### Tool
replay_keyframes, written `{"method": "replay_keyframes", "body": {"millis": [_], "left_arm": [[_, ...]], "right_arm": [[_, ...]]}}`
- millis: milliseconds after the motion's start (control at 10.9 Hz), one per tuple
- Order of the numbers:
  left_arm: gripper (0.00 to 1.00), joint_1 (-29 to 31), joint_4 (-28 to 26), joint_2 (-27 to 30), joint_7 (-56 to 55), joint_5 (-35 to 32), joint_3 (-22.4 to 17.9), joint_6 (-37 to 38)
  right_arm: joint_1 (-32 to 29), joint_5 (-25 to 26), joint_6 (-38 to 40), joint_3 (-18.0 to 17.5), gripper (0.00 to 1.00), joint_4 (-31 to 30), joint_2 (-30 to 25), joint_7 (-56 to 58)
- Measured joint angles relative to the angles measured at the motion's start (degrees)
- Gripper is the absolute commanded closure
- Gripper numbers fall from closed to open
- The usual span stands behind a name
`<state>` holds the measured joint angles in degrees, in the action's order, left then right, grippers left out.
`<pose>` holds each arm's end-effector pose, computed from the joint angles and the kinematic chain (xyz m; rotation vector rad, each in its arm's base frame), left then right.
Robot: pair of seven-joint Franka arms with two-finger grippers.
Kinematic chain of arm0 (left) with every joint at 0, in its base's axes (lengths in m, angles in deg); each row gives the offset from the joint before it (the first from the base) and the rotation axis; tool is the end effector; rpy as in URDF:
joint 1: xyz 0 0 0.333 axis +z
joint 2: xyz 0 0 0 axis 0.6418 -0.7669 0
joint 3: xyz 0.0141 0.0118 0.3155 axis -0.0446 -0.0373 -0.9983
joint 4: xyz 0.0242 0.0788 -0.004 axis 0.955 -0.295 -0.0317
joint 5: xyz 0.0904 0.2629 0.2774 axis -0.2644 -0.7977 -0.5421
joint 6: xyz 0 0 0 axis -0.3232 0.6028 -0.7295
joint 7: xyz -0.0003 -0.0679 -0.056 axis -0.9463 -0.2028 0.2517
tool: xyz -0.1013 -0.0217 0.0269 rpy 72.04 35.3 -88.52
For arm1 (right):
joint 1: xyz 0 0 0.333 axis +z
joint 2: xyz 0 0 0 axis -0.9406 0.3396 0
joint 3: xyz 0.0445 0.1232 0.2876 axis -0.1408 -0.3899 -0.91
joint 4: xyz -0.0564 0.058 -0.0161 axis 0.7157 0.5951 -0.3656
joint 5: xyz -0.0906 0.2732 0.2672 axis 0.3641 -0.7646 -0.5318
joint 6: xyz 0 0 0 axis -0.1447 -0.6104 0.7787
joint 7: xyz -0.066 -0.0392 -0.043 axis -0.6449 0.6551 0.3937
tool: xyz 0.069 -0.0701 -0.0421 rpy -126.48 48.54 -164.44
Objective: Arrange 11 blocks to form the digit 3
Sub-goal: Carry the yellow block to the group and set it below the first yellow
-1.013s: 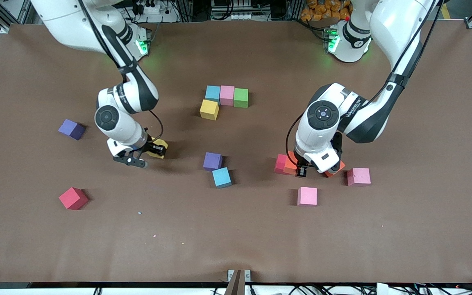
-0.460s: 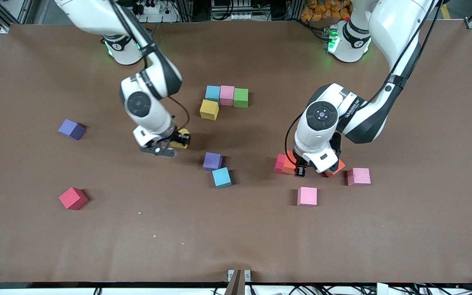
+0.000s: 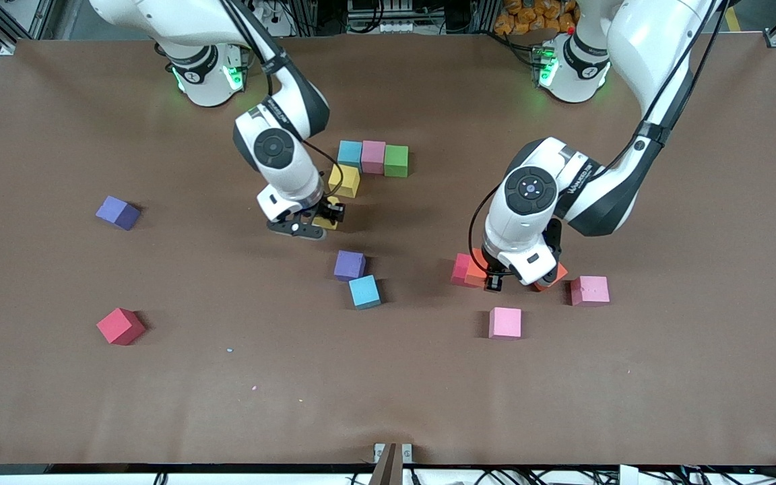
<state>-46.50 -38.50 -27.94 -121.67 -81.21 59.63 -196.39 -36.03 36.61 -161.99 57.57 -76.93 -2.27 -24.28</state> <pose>0.6019 -0.3277 0.3353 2.4269 1.9555 0.0827 0.4595 0.3634 0.2362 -3.0570 0.3317 0.0668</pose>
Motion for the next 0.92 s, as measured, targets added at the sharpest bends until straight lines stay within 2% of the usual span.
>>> {"method": "replay_keyframes", "body": {"millis": [921], "left_arm": [[0.50, -0.5, 0.8, -0.3, 0.3, 0.9, 0.0, 0.0]], "right_arm": [[1.6, 2.5, -3.3, 0.2, 0.70, -2.5, 1.6, -0.8]]}}
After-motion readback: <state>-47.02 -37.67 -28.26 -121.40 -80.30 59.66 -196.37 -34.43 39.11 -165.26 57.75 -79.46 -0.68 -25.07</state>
